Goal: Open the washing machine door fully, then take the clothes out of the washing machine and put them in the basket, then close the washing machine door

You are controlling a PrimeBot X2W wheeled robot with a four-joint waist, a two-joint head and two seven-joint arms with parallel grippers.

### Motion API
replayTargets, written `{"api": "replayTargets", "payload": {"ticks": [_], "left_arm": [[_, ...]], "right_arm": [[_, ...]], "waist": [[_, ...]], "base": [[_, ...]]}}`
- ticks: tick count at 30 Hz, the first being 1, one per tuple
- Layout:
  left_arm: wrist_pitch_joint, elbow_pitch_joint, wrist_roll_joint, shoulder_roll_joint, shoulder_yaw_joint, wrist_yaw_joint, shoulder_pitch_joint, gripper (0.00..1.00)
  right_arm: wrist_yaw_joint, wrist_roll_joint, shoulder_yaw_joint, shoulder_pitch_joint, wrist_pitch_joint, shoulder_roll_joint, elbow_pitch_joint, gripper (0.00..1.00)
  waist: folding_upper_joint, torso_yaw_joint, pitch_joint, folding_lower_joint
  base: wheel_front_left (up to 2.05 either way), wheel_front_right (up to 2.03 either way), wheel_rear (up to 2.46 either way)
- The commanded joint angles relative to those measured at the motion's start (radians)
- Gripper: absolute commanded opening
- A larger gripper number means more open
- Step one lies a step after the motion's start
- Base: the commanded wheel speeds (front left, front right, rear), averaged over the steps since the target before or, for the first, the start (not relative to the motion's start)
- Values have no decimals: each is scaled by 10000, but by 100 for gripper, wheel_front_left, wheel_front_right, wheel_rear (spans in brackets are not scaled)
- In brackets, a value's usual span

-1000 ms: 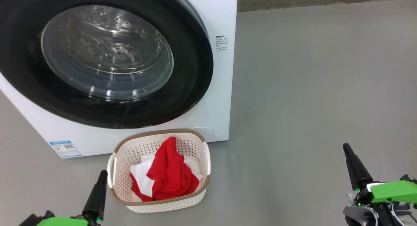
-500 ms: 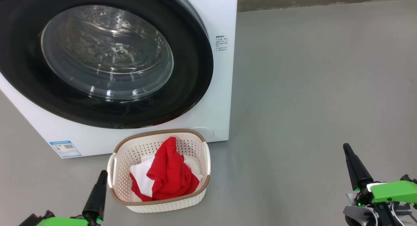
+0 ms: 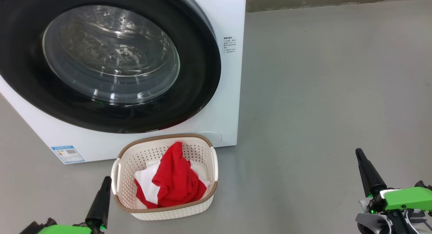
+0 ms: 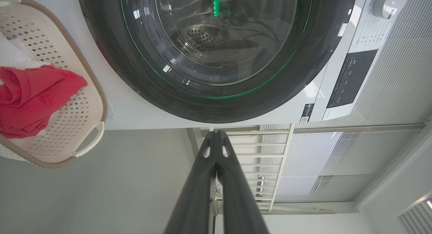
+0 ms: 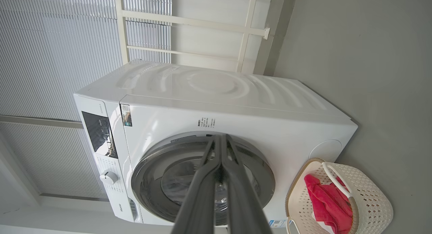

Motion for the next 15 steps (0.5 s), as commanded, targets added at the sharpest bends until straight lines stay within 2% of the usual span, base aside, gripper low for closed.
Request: {"api": "replayTargets", "payload": {"ticks": [1,15], "left_arm": [[61,-210,-68,104,359,-69,-392,0],[60,-210,-69,104,358,-69,-392,0]], "right_arm": [[-7,-10,173,-424,66,-84,-309,0],[-7,-10,173,-424,66,-84,-309,0]], "waist": [[0,0,0,0],[0,0,0,0]], "base": [[0,0,0],[0,0,0]]}}
